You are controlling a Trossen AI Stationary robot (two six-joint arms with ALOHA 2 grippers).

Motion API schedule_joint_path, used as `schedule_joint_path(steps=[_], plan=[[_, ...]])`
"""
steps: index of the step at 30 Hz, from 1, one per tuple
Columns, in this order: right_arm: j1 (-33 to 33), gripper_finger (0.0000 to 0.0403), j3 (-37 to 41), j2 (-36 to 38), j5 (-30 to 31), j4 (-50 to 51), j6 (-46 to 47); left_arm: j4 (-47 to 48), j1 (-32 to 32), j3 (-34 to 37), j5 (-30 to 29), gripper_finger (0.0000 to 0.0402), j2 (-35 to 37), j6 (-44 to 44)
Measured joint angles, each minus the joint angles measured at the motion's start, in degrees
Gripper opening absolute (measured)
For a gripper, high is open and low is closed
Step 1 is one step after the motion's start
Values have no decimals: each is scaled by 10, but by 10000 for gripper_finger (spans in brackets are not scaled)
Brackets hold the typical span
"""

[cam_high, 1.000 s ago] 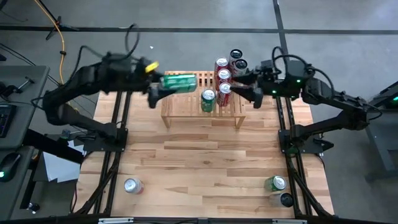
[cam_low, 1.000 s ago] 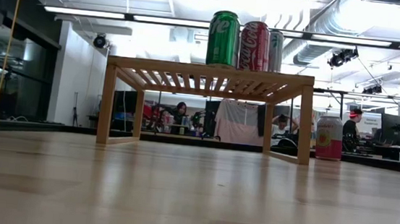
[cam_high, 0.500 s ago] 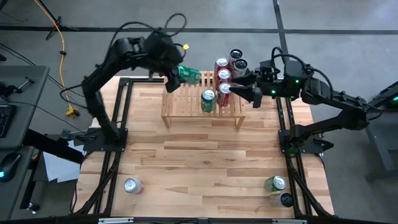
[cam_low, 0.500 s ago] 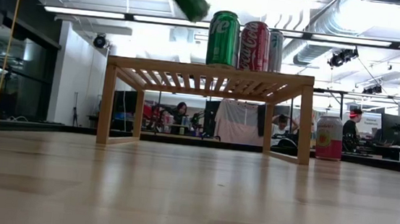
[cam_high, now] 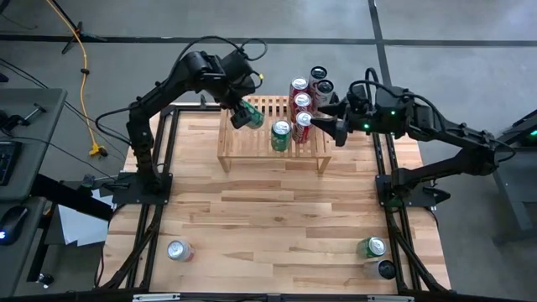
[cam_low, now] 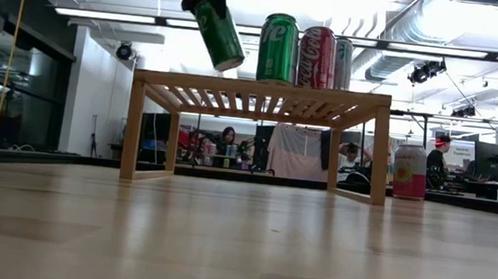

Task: Place canned beverage on shelf
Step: Put the left green soda can on the shelf aligned with the other green soda can

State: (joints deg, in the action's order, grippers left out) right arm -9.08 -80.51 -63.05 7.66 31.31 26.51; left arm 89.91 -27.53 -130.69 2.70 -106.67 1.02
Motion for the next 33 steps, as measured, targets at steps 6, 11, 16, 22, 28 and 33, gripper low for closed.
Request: schedule_joint_path(steps=[6,11,16,22,28,33], plan=[[0,287,0,0,19,3,-15,0,0,40,-2,281,0,-30],[0,287,0,0,29,3,-15,1,1,63,-2,282,-1,-44],[0,287,0,0,33,3,-15,1,2,63,-3,281,0,-44],[0,287,0,0,34,3,-15,1,2,63,-4,322,0,-49],[0,287,0,0,34,3,-15,-1,2,63,-4,347,1,-49],[0,287,0,0,34,3,-15,-4,2,63,-10,347,1,-47]])
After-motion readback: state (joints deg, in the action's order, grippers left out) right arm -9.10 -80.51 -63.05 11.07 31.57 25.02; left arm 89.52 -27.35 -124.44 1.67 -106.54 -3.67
